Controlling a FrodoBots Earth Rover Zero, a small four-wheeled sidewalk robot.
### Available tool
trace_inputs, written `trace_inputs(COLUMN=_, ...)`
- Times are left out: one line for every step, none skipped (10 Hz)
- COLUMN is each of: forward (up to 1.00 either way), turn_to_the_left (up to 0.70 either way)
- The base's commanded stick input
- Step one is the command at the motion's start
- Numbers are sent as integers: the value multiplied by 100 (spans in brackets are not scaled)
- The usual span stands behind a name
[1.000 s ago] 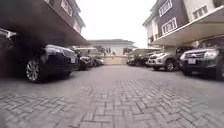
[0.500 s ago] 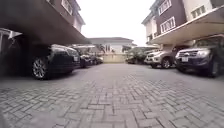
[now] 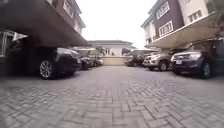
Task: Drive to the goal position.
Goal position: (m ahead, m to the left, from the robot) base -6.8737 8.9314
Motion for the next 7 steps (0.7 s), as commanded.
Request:
trace_inputs(forward=-70, turn_to_the_left=0)
trace_inputs(forward=-70, turn_to_the_left=0)
trace_inputs(forward=-70, turn_to_the_left=0)
trace_inputs(forward=-70, turn_to_the_left=0)
trace_inputs(forward=-70, turn_to_the_left=0)
trace_inputs(forward=-70, turn_to_the_left=0)
trace_inputs(forward=-70, turn_to_the_left=0)
